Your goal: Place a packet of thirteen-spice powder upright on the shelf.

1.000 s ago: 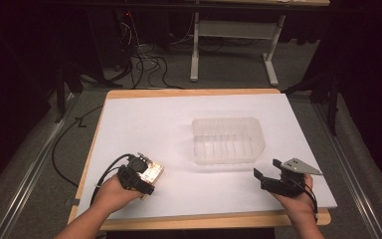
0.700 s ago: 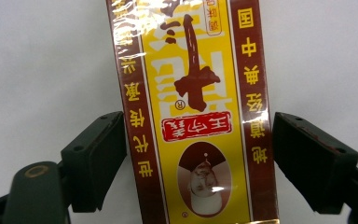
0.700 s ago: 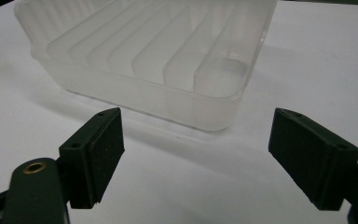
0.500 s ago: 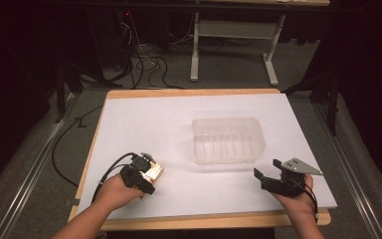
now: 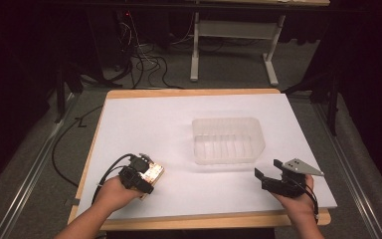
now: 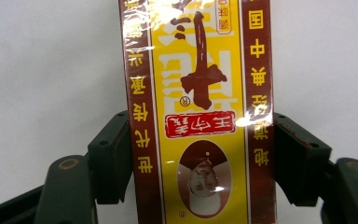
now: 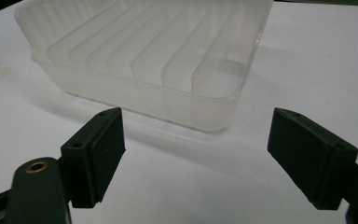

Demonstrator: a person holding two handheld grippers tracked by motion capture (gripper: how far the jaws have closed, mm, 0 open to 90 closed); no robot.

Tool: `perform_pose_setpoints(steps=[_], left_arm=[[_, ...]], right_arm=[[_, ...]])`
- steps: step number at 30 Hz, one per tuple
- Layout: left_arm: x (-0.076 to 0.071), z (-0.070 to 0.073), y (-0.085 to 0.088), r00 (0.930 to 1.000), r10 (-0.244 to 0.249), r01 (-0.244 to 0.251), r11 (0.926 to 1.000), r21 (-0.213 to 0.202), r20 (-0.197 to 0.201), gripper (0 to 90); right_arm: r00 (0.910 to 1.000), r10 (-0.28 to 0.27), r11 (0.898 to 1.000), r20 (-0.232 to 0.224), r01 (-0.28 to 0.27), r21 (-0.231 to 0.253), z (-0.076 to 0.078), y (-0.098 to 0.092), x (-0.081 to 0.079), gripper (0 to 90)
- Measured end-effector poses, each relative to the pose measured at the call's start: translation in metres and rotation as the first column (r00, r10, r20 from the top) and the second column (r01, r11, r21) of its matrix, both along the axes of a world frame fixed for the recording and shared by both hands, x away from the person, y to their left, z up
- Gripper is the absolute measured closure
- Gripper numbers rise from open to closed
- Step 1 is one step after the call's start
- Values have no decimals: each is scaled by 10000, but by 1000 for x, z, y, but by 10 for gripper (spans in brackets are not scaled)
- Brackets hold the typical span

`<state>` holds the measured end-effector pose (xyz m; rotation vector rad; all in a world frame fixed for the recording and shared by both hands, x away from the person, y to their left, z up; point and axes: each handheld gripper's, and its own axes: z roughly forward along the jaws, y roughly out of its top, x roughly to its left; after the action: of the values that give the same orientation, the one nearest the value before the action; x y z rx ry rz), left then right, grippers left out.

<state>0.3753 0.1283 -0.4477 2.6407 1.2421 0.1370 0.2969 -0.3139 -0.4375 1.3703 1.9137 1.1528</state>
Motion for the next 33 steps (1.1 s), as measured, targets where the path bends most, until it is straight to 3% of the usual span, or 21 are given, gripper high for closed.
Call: perform_pose_setpoints(steps=[12,15,20,24,25,26,27,28,33], left_arm=[[-3,2,2,9995,67,-53,9988,-486,295,322],[-5,6,3,9977,168,-102,9951,-986,658,322],[-9,7,3,9908,101,87,9903,-1384,1349,323],[-11,10,6,9831,156,180,9833,-1812,1825,323],[-13,11,7,9780,254,167,9798,-1992,2072,323],[-13,11,7,9780,254,167,9798,-1992,2072,323],[-16,12,7,9724,294,231,9751,-2207,2315,323],[-16,12,7,9724,294,231,9751,-2207,2315,323],[-22,12,6,9530,426,454,9587,-2807,2999,323]], right_arm=[[9999,-110,9999,4,110,63,0,-3,0,193],[10000,-78,9999,33,78,91,0,-3,0,193],[9997,5,10000,225,-6,62,1,-2,-1,194],[9998,47,10000,176,-47,53,0,0,-1,193],[9998,80,10000,169,-81,34,0,0,-1,193],[9998,80,10000,169,-81,34,0,0,-1,193],[9999,96,9999,126,-96,47,-1,0,0,193],[9999,96,9999,126,-96,47,-1,0,0,193],[9999,111,9999,121,-111,-5,-2,0,1,193]])
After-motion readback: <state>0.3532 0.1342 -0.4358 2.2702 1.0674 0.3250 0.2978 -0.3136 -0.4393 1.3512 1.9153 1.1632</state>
